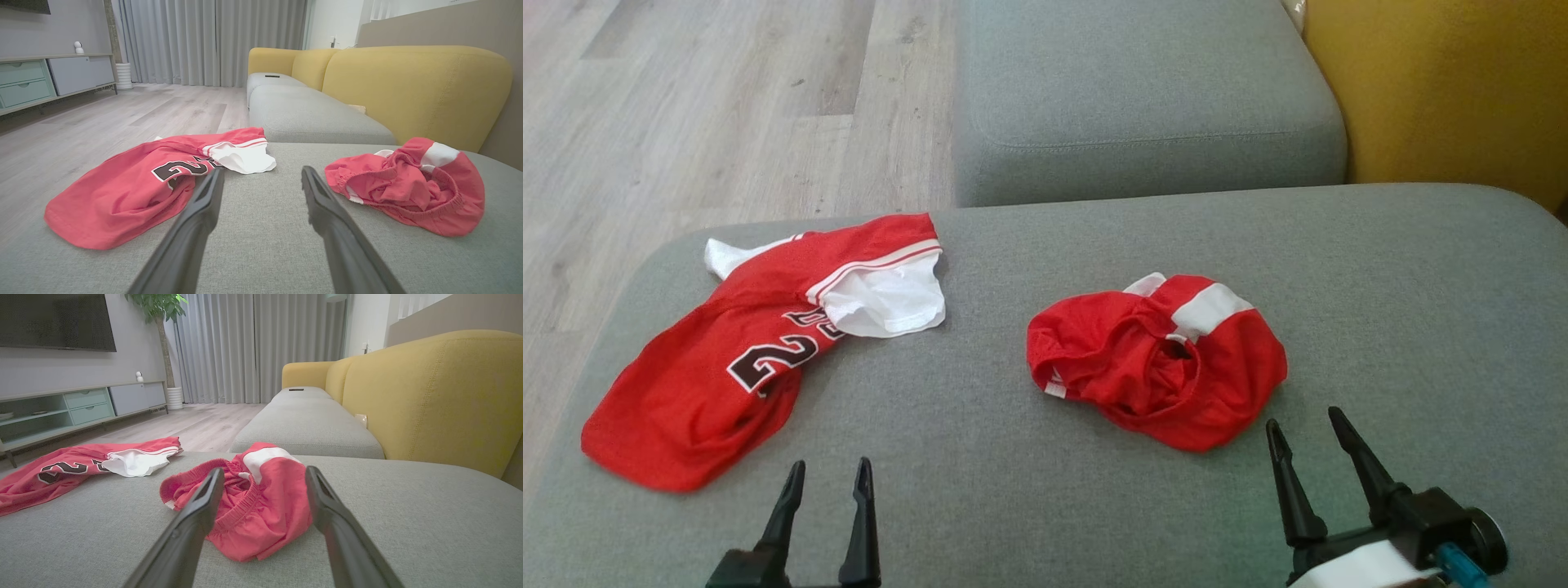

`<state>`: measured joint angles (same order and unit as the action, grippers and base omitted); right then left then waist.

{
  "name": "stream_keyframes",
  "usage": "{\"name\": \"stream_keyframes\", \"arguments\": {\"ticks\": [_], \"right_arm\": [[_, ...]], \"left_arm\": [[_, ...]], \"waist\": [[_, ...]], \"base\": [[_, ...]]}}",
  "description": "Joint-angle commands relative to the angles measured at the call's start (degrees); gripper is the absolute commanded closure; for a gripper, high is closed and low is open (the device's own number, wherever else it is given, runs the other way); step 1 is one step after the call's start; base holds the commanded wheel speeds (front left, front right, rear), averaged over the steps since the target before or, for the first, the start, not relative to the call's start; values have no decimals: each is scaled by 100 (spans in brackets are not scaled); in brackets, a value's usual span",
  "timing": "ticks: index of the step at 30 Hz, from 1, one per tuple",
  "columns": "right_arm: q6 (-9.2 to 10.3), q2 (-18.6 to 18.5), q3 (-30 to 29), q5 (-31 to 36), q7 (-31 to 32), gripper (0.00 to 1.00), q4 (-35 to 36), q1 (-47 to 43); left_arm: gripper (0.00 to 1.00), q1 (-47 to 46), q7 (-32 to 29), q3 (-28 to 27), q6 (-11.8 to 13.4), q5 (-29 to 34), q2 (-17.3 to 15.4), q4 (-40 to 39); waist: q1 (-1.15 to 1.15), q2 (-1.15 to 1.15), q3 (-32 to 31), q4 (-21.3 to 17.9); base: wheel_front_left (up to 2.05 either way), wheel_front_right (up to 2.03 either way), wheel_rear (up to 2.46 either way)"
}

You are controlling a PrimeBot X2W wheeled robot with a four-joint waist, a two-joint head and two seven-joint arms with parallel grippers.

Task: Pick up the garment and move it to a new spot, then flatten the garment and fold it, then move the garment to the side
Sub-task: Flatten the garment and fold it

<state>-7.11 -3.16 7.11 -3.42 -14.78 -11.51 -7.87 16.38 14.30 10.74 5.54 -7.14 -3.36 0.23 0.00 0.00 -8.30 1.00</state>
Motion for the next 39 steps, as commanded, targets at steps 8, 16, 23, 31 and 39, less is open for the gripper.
{"name": "stream_keyframes", "arguments": {"ticks": [8, 16, 23, 31, 39], "right_arm": [[-37, -3, 85, 89, -22, 0, 200, 185], [-37, -2, 65, 93, -22, 0, 197, 211], [-37, -36, 37, 102, -22, 0, 252, 294], [-37, -203, 173, 78, -22, 0, 333, 624], [-37, -361, 285, -14, -22, 0, 431, 1141]], "left_arm": [[0, -211, 70, -118, 59, 47, 47, -154], [0, -218, 70, -97, 71, 62, 47, -155], [0, -628, 70, 339, -262, -372, 48, 178], [0, -2213, 11, 1878, -797, -1454, 48, 1204], [0, -4089, -756, 3426, -648, -3379, 48, 1832]], "waist": [[0, 0, 9, 16], [0, 0, 62, 1], [0, 0, 318, -21], [0, 0, 905, -238], [0, 0, 1785, -715]], "base": [[0, 0, 0], [0, 0, 0], [0, 0, 0], [0, 0, 0], [0, 0, 0]]}}
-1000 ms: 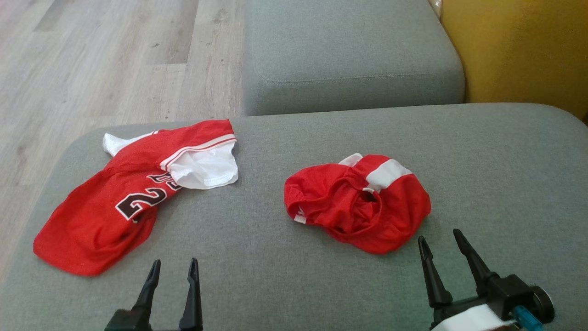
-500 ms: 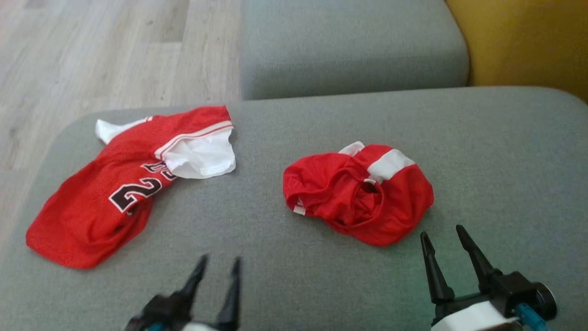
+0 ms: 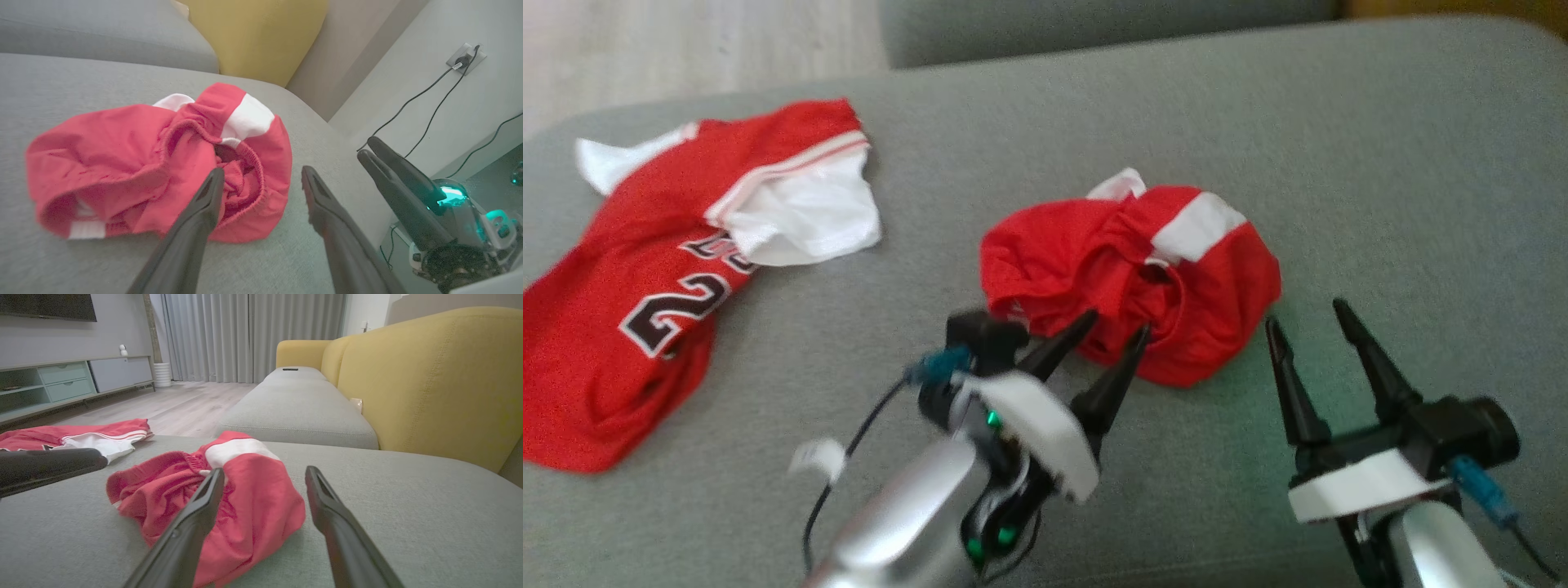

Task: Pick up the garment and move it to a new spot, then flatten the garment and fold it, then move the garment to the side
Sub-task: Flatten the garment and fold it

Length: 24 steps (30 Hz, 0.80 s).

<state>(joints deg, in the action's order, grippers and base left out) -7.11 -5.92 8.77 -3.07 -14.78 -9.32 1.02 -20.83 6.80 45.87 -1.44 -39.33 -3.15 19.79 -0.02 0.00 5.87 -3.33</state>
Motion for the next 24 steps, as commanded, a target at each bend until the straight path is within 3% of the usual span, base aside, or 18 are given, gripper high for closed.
{"name": "stream_keyframes", "arguments": {"ticks": [1, 4, 10, 18, 19, 21, 22, 24], "right_arm": [[-37, -101, 121, -60, -22, 0, 219, 307], [-37, -134, 134, -98, -22, 0, 226, 486], [-37, -109, 174, -143, -22, 0, 220, 687], [-37, -80, 237, -166, -22, 0, 165, 839], [-37, -81, 232, -168, -22, 0, 162, 843], [-37, -85, 223, -168, -22, 0, 154, 840], [-37, -86, 219, -165, -22, 0, 151, 834], [-37, -92, 202, -158, -22, 0, 147, 819]], "left_arm": [[0, -579, -46, 59, 120, -394, 27, -52], [0, -1368, -27, 683, 324, -1016, 27, 353], [0, -2073, 61, 1278, 536, -1839, 27, 775], [0, -2846, 506, 1797, 1263, -2700, 27, 1410], [8, -2900, 531, 1878, 1308, -2779, 27, 1463], [60, -2982, 587, 2012, 1408, -2917, 27, 1582], [79, -3012, 619, 2061, 1455, -2980, 27, 1636], [83, -3051, 690, 2093, 1546, -3118, 27, 1725]], "waist": [[2, 0, 466, -332], [2, 0, 782, -504], [2, 0, 1045, -684], [2, 0, 1165, -830], [2, 0, 1159, -837], [2, 0, 1137, -843], [2, 0, 1122, -843], [2, 0, 1086, -834]], "base": [[0, 0, 0], [0, 0, 0], [0, 0, 0], [0, 0, 0], [0, 0, 0], [0, 0, 0], [0, 0, 0], [0, 0, 0]]}}
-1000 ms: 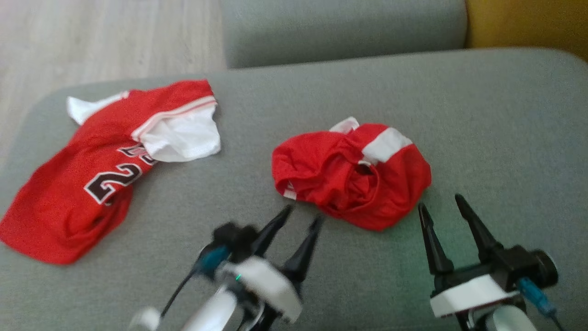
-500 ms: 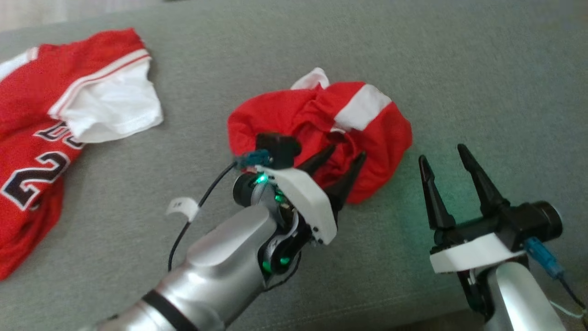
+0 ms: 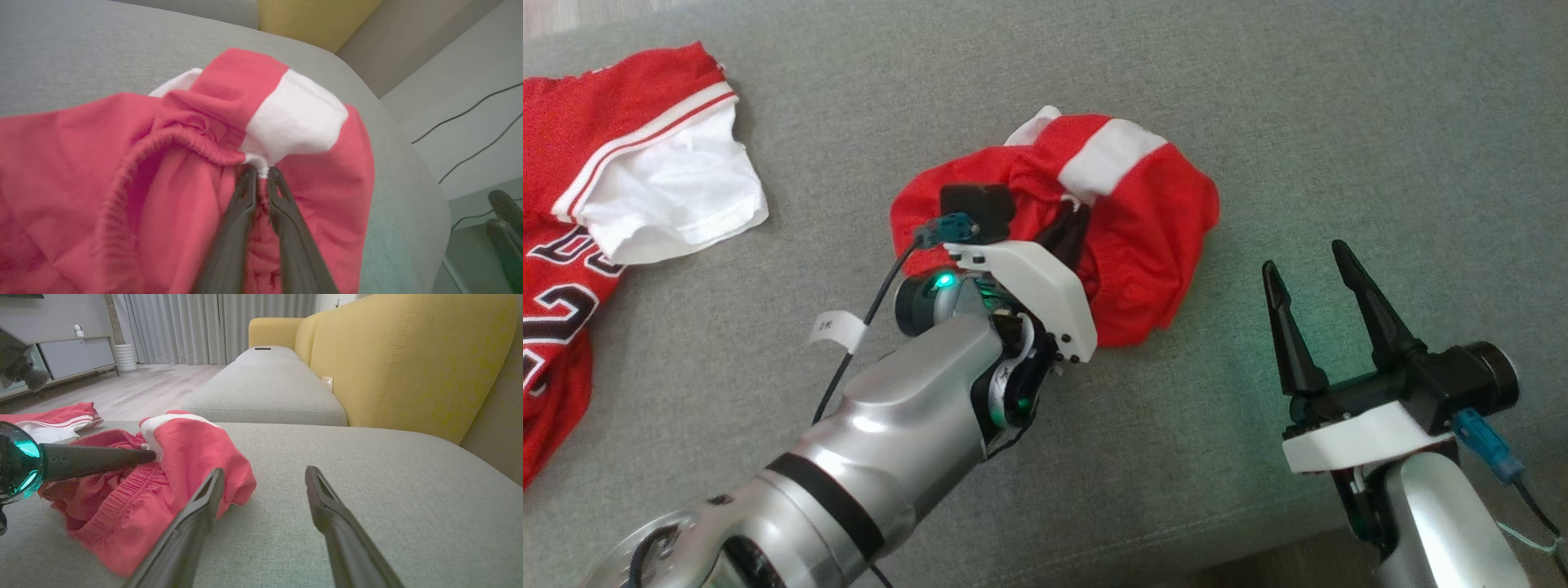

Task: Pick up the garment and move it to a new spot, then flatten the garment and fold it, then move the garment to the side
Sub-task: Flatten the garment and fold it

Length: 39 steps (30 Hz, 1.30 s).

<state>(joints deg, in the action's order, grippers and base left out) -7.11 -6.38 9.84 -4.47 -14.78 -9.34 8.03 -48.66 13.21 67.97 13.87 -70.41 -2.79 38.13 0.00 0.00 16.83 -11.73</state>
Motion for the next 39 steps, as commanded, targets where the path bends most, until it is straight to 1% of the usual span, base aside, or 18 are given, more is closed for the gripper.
{"name": "stream_keyframes", "arguments": {"ticks": [1, 2, 3, 6, 8, 13, 15, 18, 20, 21, 24, 27, 30, 31, 35, 37, 39], "right_arm": [[-37, -48, 84, -15, -22, 0, 149, 111], [-37, -49, 74, -11, -22, 0, 147, 101], [-37, -48, 68, -3, -22, 0, 144, 88], [-37, -42, 81, 17, -22, 0, 121, 45], [-37, -29, 100, 21, -22, 0, 99, 23], [-37, 30, 207, 41, -22, 0, 10, -72], [-37, 51, 235, 41, -22, 0, -25, -131], [-37, 74, 250, 60, -22, 0, -64, -241], [-37, 80, 248, 81, -22, 0, -90, -327], [-37, 82, 233, 88, -22, 0, -88, -358], [-37, 116, 133, 72, -22, 0, -3, -423], [-37, 142, 45, 77, -22, 0, 79, -500], [-37, 115, -24, 90, -22, 0, 64, -597], [-37, 115, -24, 90, -22, 0, 64, -597], [-37, 34, -59, 88, -22, 0, 65, -654], [-37, -29, -87, 82, -22, 0, 68, -684], [-37, -93, -133, 60, -22, 0, 51, -713]], "left_arm": [[81, -282, 83, -130, 54, -76, -9, -76], [95, -296, 111, -134, 82, -123, -9, -44], [100, -302, 132, -125, 88, -156, -9, -20], [100, -349, 170, -148, 45, -111, -9, 16], [100, -432, 174, -306, -51, 178, -9, -74], [100, -478, 177, -714, -570, 761, -9, -499], [100, -563, 177, -859, -771, 846, -9, -641], [100, -780, 178, -1018, -1113, 813, -9, -887], [100, -1012, 178, -1049, -1223, 876, -9, -1020], [100, -1123, 178, -1068, -1234, 905, -9, -1095], [100, -1304, 178, -1070, -1201, 990, -16, -1261], [100, -1060, 134, -962, -1089, 1042, -224, -1418], [100, -402, 141, -818, -884, 1072, -532, -1640], [100, -402, 141, -818, -884, 1072, -532, -1640], [100, 701, 169, -737, -580, 1233, -1001, -1790], [100, 1165, 174, -884, -408, 1497, -1200, -1882], [100, 1595, 176, -1104, -309, 1805, -1370, -2017]], "waist": [[0, 0, -24, 15], [0, 0, -48, 26], [0, 0, -78, 37], [0, 0, -200, 61], [0, 0, -321, 67], [0, 0, -797, -44], [0, 0, -1012, -106], [0, 0, -1321, -162], [0, 0, -1472, -152], [0, 0, -1515, -130], [0, 0, -1580, -15], [0, 0, -1569, 129], [0, 0, -1443, 310], [0, 0, -1443, 310], [0, 0, -1240, 504], [0, 0, -1155, 598], [0, 0, -1091, 685]], "base": [[0, 0, 0], [0, 0, 0], [0, 0, 0], [0, 0, 0], [0, 0, 0], [0, 0, 0], [0, 0, 0], [0, 0, 0], [0, 0, 0], [0, 0, 0], [0, 0, 0], [0, 0, 0], [0, 0, 0], [0, 0, 0], [0, 0, 0], [0, 0, 0], [0, 0, 0]]}}
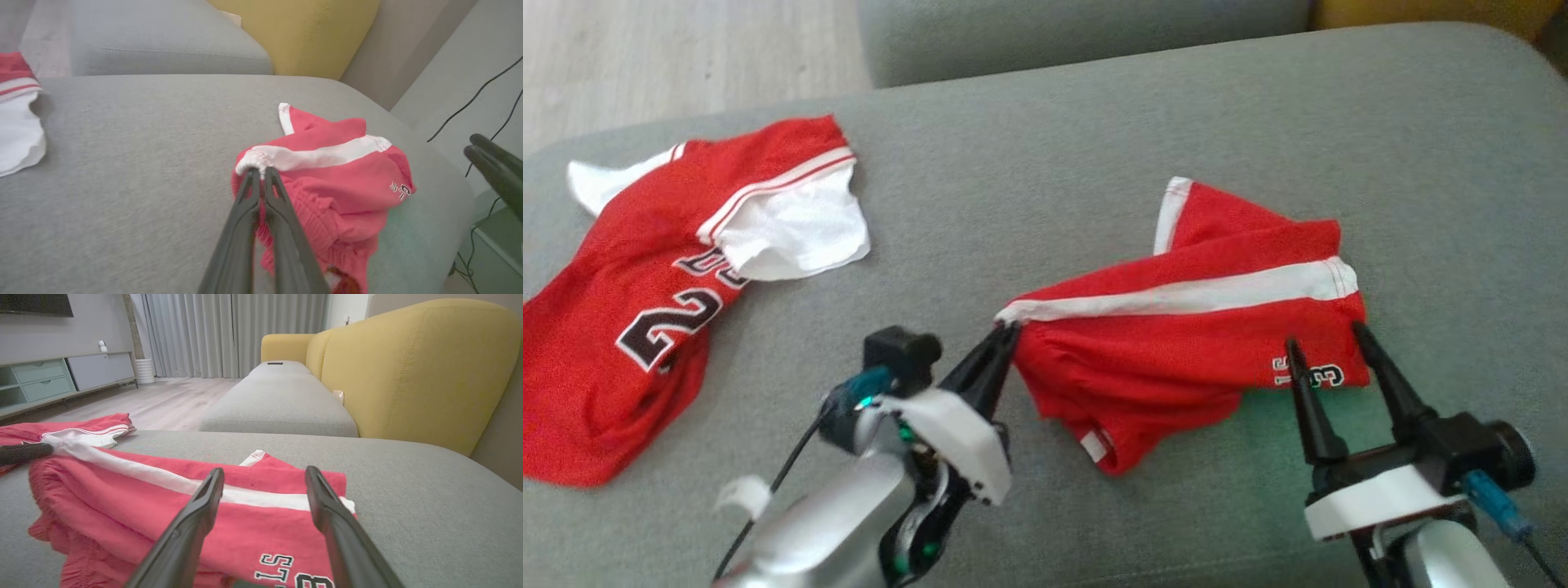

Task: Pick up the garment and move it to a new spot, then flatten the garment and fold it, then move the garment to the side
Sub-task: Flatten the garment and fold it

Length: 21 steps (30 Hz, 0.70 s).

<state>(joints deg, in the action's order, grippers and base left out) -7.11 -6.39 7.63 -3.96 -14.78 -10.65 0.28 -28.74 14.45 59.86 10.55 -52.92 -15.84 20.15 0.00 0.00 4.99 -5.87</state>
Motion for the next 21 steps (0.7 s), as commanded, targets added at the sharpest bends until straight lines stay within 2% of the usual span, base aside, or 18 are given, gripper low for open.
{"name": "stream_keyframes", "arguments": {"ticks": [1, 6, 10, 15, 21], "right_arm": [[-37, -114, 56, -10, -22, 0, 173, 55], [-37, -223, -112, -135, -22, 0, -53, 167], [-37, -281, -190, -331, -22, 0, -642, 505], [-37, -429, -143, -649, 126, 0, -1684, 1187], [-37, -609, 191, -1327, 788, 0, -2291, 1905]], "left_arm": [[100, -223, 52, -398, 86, 249, -159, -270], [100, 398, 53, -914, 68, 853, -456, -534], [100, 536, 54, -1191, -10, 1186, -558, -590], [100, 533, 54, -1331, -137, 1403, -446, -568], [100, 532, 54, -1362, -265, 1593, -265, -500]], "waist": [[0, 0, 124, 141], [0, 0, 235, 345], [0, 0, 300, 474], [0, 0, 326, 585], [0, 0, 350, 626]], "base": [[0, 0, 0], [0, 0, 0], [0, 0, 0], [0, 0, 0], [0, 0, 0]]}}
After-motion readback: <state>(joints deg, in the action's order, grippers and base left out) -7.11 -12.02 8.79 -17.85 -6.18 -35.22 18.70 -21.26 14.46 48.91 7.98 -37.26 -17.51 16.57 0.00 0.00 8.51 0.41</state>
